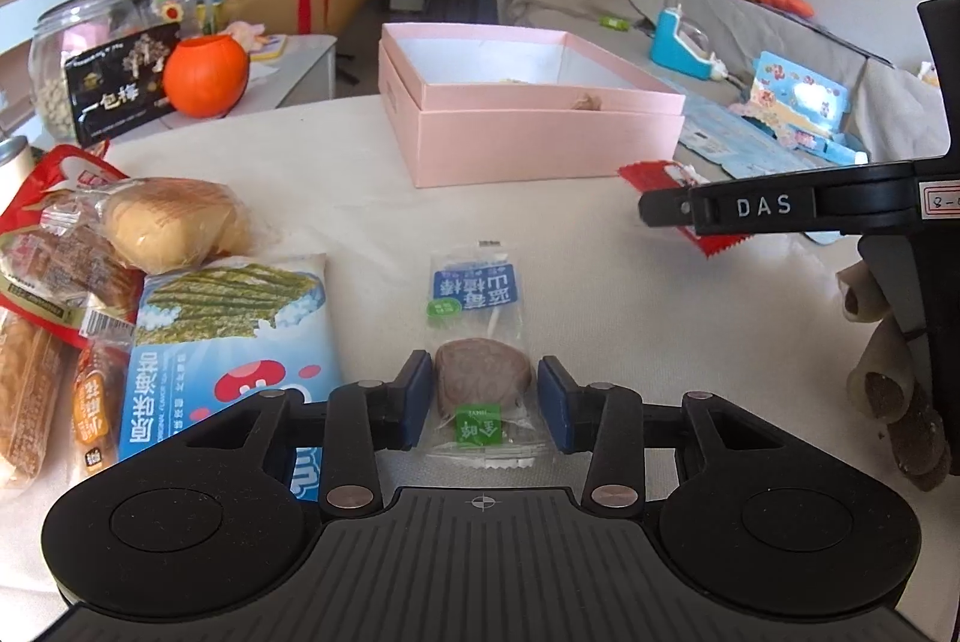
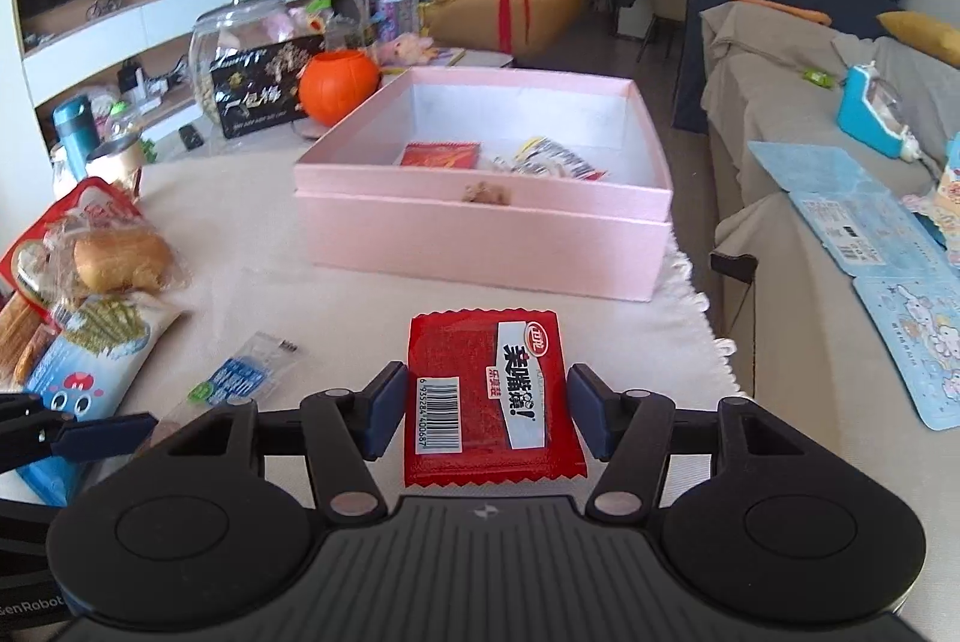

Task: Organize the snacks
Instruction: 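Grasp the red spicy-strip packet with the right gripper while the left lifts the cookie packet, then lower both held packets into the pink box and open both grippers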

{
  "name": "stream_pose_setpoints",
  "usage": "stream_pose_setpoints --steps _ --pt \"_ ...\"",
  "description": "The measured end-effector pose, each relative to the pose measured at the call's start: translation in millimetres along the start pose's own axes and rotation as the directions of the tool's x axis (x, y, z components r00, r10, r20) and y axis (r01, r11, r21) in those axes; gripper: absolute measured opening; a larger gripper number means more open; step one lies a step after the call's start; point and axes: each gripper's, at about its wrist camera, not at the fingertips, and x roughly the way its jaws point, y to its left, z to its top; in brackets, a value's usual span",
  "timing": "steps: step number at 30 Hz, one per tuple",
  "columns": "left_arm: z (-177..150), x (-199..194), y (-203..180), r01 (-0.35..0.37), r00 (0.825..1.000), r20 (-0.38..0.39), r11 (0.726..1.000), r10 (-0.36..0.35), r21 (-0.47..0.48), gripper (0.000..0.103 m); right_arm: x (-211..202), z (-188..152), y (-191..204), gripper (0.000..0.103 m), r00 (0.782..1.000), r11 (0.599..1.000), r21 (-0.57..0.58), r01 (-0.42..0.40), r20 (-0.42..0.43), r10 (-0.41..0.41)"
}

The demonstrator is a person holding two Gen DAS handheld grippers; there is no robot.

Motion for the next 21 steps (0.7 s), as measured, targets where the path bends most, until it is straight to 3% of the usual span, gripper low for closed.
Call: stream_pose_setpoints --steps 4,10,16,19,21 --pt "9 -7 1 -0.023 1.000 -0.014 0.999 0.023 0.027 0.041 -5 -5 -16 0.058 1.000 0.998 0.066 0.005 0.027 -0.007" --pt "74 -28 5 0.026 0.993 0.116 1.000 -0.027 0.013 0.041 -16 7 -31 0.058 1.000 0.991 0.136 -0.002 -0.003 0.003" --pt "169 -5 4 0.129 0.964 0.237 0.992 -0.123 -0.009 0.041 -37 68 -39 0.058 0.992 0.993 0.107 -0.051 0.119 0.038" --pt "218 23 13 0.187 0.943 0.294 0.979 -0.158 -0.074 0.044 -19 109 -36 0.058 0.989 0.997 0.070 -0.013 0.147 0.003" --pt "243 49 17 0.187 0.948 0.279 0.976 -0.150 -0.112 0.044 -2 128 -35 0.058 0.987 0.999 0.054 -0.001 0.158 -0.007"
